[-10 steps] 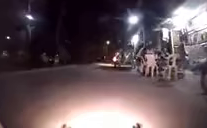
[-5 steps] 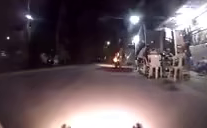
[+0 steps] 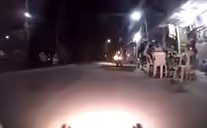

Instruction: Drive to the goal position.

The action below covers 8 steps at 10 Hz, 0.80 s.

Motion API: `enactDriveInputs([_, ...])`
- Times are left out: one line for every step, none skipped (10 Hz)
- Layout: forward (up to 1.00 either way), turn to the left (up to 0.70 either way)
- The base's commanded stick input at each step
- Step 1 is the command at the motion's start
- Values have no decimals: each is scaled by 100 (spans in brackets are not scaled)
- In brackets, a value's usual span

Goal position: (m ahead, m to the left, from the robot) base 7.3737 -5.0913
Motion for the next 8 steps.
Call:
enactDriveInputs([60, 0])
enactDriveInputs([60, 0])
enactDriveInputs([60, 0])
enactDriveInputs([60, 0])
enactDriveInputs([60, 0])
enactDriveInputs([60, 0])
enactDriveInputs([60, 0])
enactDriveInputs([60, 0])
